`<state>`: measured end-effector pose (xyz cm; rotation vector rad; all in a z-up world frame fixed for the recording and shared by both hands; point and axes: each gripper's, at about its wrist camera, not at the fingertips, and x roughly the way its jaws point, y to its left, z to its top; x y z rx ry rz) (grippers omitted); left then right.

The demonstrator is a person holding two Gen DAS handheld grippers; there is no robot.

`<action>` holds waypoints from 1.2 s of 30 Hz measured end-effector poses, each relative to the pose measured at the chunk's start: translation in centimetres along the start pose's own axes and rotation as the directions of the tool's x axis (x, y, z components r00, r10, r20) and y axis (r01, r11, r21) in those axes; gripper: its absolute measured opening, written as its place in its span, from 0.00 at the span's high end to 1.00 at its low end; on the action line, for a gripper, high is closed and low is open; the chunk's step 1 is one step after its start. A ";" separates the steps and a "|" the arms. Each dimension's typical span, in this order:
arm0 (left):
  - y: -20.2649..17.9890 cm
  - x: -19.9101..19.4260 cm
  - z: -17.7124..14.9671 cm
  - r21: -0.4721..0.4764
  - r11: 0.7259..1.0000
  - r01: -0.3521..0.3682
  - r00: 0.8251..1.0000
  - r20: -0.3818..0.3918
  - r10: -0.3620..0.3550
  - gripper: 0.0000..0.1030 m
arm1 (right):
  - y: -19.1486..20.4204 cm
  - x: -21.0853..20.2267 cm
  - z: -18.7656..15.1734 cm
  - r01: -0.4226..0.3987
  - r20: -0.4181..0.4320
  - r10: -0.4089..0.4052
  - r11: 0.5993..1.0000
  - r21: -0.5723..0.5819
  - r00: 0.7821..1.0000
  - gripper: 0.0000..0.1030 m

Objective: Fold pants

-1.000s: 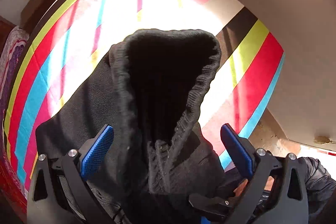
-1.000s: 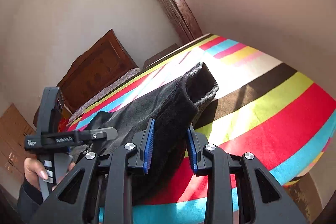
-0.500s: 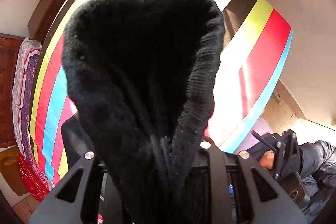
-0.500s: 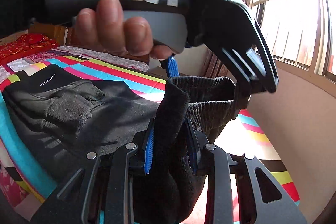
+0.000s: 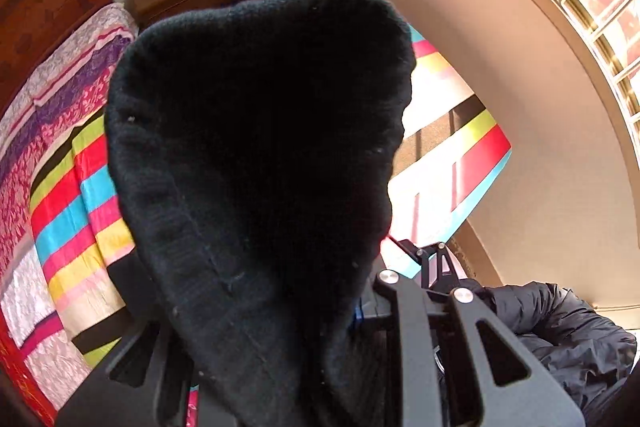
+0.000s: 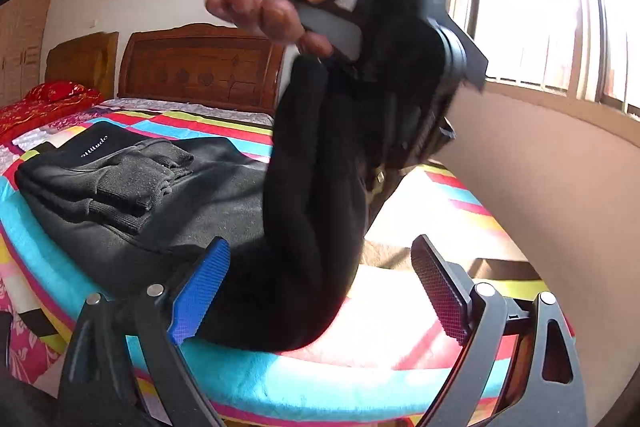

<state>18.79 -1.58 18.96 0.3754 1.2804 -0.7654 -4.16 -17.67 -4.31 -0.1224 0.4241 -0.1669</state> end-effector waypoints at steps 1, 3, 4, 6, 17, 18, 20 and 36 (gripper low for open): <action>2.9 -0.5 -1.8 -0.036 0.999 0.029 0.999 0.019 -0.029 0.77 | -0.5 0.4 -0.5 0.002 -0.038 0.000 0.999 0.033 0.999 0.14; 9.1 0.5 -5.5 -0.128 0.987 0.097 0.995 0.049 -0.091 0.75 | -0.7 1.6 -0.8 -0.031 -0.111 0.040 0.996 0.082 0.993 0.14; 12.1 2.0 -7.4 -0.183 0.974 0.132 0.990 0.071 -0.121 0.69 | -0.5 1.8 -0.7 -0.050 -0.116 0.061 0.994 0.098 0.991 0.14; 18.0 6.5 -11.2 -0.296 0.940 0.172 0.984 0.099 -0.149 0.56 | 0.7 1.6 -0.4 -0.095 -0.098 0.105 0.991 0.094 0.990 0.14; 26.5 11.5 -23.3 -0.475 0.711 0.520 0.837 0.451 -0.310 0.51 | 15.1 3.2 0.7 -0.062 -0.111 0.034 0.963 -0.264 0.993 0.14; 26.3 11.1 -23.6 -0.480 0.715 0.509 0.843 0.447 -0.300 0.50 | 15.7 3.2 0.6 -0.061 -0.112 0.031 0.960 -0.272 0.993 0.14; 25.0 9.5 -24.9 -0.506 0.729 0.461 0.867 0.431 -0.250 0.40 | 16.7 3.3 0.4 -0.061 -0.120 0.028 0.957 -0.282 0.992 0.14; 21.1 8.4 -23.5 -0.497 0.773 0.394 0.884 0.436 -0.170 0.36 | 18.8 0.7 -0.9 -0.071 -0.126 0.037 0.959 -0.275 0.991 0.11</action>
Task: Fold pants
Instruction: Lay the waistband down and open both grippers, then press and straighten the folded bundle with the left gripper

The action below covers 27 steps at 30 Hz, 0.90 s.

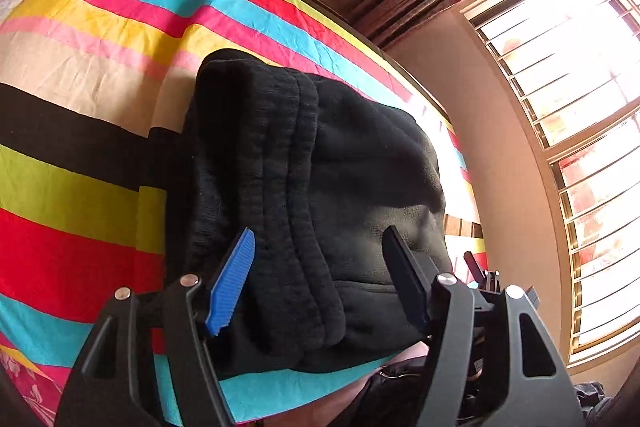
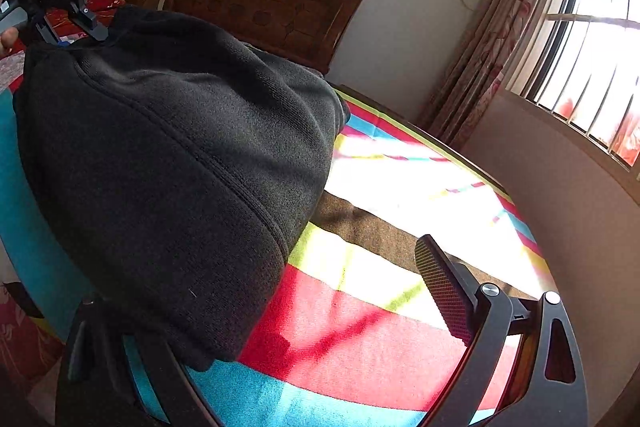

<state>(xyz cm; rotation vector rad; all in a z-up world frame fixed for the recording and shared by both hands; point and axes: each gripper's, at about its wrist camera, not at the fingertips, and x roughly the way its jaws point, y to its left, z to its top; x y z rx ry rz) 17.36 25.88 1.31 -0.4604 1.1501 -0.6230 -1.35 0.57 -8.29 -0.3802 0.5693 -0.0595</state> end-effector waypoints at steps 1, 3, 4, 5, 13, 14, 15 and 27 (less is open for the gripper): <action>0.0 0.5 0.6 0.003 1.000 -0.005 1.000 0.005 0.005 0.36 | -0.1 0.3 -0.3 -0.001 0.000 0.001 1.000 0.000 1.000 0.11; 0.1 0.6 1.0 0.013 0.998 -0.069 0.998 0.014 0.069 0.36 | 0.0 0.2 -0.3 -0.007 -0.001 0.007 1.000 0.003 1.000 0.11; 0.3 0.6 1.0 0.011 0.996 -0.089 0.996 0.013 0.089 0.36 | -0.3 0.6 -0.5 -0.009 -0.001 0.009 1.000 0.006 1.000 0.11; 0.6 0.7 1.1 0.000 0.997 -0.075 0.997 0.007 0.075 0.36 | -0.3 0.6 -0.5 -0.011 0.000 0.011 1.000 0.008 1.000 0.11; 2.3 2.3 1.7 -0.069 0.993 0.094 0.995 -0.034 -0.096 0.36 | -3.0 2.5 1.6 -0.027 -0.002 0.028 1.000 0.011 1.000 0.11; 2.5 2.6 1.9 -0.077 0.992 0.102 0.994 -0.037 -0.105 0.37 | -3.2 2.6 1.7 -0.029 -0.002 0.029 1.000 0.010 1.000 0.11; 2.5 2.8 2.0 -0.077 0.992 0.099 0.994 -0.037 -0.102 0.40 | -3.4 2.8 1.8 -0.033 -0.002 0.033 0.999 0.010 0.999 0.11; 0.5 -3.2 -1.6 -0.034 0.997 -0.070 0.993 0.098 0.073 0.94 | -3.9 3.0 1.6 -0.047 -0.001 0.047 0.999 0.024 0.999 0.11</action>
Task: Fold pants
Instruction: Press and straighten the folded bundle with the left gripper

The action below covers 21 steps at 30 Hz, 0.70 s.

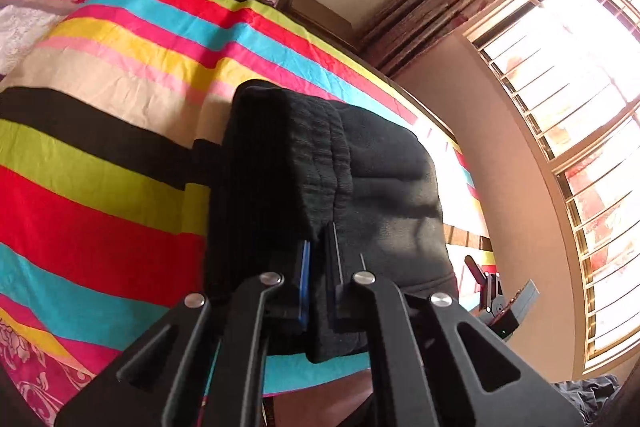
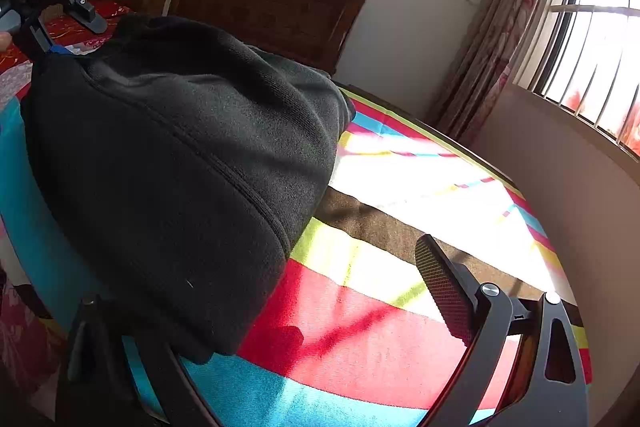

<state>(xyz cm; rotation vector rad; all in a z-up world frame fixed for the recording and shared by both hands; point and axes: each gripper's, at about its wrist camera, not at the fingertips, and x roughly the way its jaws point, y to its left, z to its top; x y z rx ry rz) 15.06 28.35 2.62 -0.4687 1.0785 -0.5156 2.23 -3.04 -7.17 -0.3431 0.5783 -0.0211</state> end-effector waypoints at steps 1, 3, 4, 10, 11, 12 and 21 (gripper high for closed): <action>1.6 1.0 -0.3 -0.036 0.999 0.001 1.000 -0.026 -0.001 0.94 | 0.0 0.0 0.0 0.000 0.000 0.000 1.000 0.000 1.000 0.11; 3.4 2.1 -0.8 -0.083 0.994 0.069 0.997 -0.014 -0.071 0.94 | -0.2 0.0 0.0 -0.004 -0.001 0.004 1.000 0.003 1.000 0.11; 3.6 2.0 -0.8 -0.086 0.993 0.086 0.996 0.000 -0.087 0.94 | -0.3 0.1 -0.1 -0.006 -0.001 0.006 1.000 0.005 1.000 0.11; 3.0 1.1 -1.4 -0.078 0.995 0.059 0.998 0.022 -0.057 0.84 | -0.6 0.1 0.0 -0.013 0.005 0.013 1.000 -0.002 1.000 0.11; 2.6 0.4 -1.6 -0.076 0.997 0.021 0.999 0.033 -0.019 0.84 | -0.7 0.1 0.0 -0.015 0.005 0.015 1.000 -0.001 1.000 0.11; 1.8 -0.4 -1.8 -0.060 0.997 -0.046 0.997 0.052 0.049 0.74 | -0.8 0.2 0.0 -0.019 0.003 0.019 1.000 0.002 1.000 0.11; -13.8 0.5 -5.7 0.397 0.908 -0.130 0.978 0.200 0.053 0.18 | -1.0 0.6 0.0 -0.046 -0.010 0.046 0.999 -0.012 0.999 0.11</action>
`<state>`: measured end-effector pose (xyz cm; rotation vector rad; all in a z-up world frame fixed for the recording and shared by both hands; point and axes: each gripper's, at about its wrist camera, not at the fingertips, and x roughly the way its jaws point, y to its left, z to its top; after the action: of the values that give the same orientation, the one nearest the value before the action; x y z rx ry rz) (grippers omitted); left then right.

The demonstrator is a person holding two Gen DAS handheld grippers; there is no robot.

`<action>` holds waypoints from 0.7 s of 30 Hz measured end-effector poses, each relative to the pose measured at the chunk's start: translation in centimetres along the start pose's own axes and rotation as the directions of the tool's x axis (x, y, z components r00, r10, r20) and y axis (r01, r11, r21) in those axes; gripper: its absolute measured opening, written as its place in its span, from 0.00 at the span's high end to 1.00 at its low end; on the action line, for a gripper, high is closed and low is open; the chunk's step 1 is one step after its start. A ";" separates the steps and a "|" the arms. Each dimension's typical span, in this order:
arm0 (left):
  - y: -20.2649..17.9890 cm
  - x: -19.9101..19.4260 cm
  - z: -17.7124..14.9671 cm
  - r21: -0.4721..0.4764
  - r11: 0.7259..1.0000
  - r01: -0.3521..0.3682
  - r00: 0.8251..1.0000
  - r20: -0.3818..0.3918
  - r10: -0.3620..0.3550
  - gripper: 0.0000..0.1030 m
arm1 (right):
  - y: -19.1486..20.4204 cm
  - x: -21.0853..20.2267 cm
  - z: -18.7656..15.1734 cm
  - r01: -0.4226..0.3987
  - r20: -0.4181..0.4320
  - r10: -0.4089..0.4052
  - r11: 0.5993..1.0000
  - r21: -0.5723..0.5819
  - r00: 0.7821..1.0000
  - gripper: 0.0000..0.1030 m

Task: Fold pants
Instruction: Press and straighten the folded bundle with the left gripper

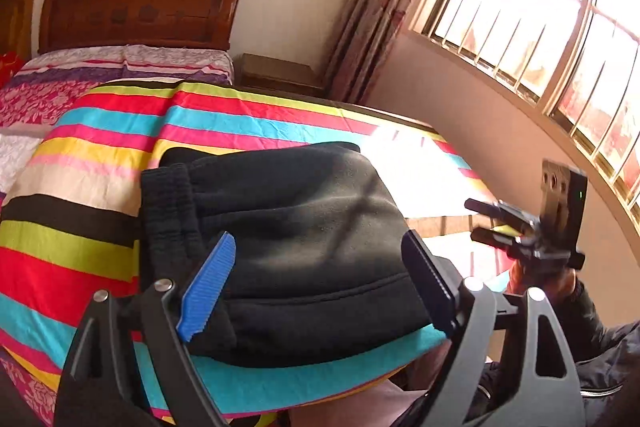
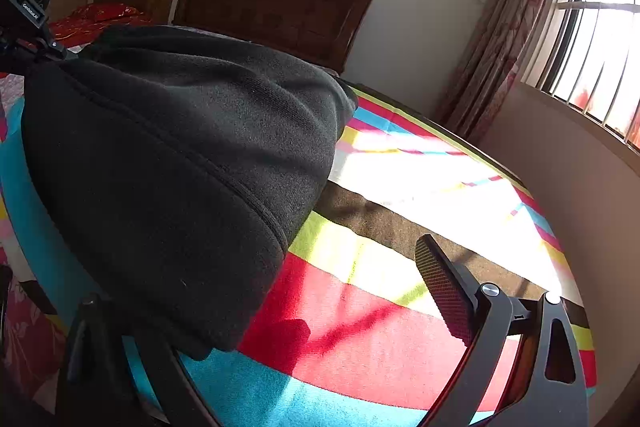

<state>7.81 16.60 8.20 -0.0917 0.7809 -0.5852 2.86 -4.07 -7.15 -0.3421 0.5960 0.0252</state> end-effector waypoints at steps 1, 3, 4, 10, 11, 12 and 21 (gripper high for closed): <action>-0.6 1.6 -0.2 0.025 1.000 -0.004 0.999 -0.040 0.005 0.18 | -0.1 -0.1 0.0 -0.017 -0.010 0.017 1.000 -0.012 1.000 0.11; -0.4 4.2 -1.5 0.038 0.998 -0.059 0.992 -0.107 0.063 0.19 | -0.7 -0.7 -0.3 -0.092 -0.036 0.091 0.996 -0.022 0.995 0.11; 0.0 5.2 -2.4 0.043 0.995 -0.092 0.985 -0.139 0.097 0.20 | -1.4 -1.4 -0.6 -0.165 -0.039 0.164 0.986 -0.023 0.986 0.11; 0.4 5.6 -5.2 0.097 0.989 -0.112 0.989 -0.084 0.121 0.20 | -9.1 -2.5 2.2 -0.535 0.079 0.529 0.827 0.176 0.845 0.11; 0.3 5.7 -5.4 0.107 0.987 -0.121 0.987 -0.089 0.131 0.20 | -10.0 -1.3 3.6 -0.536 0.095 0.529 0.815 0.221 0.843 0.11; 0.0 5.9 -5.5 0.127 0.983 -0.134 0.985 -0.097 0.146 0.20 | -10.7 0.3 5.1 -0.539 0.102 0.532 0.801 0.260 0.840 0.11; 0.0 5.9 -5.9 0.134 0.984 -0.115 0.987 -0.093 0.128 0.19 | -3.5 15.2 13.7 -0.449 -0.230 0.507 0.854 0.263 0.831 0.04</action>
<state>7.10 14.29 0.23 0.1043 0.8394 -0.5250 23.40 -4.09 -3.88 0.0121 0.9627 0.4073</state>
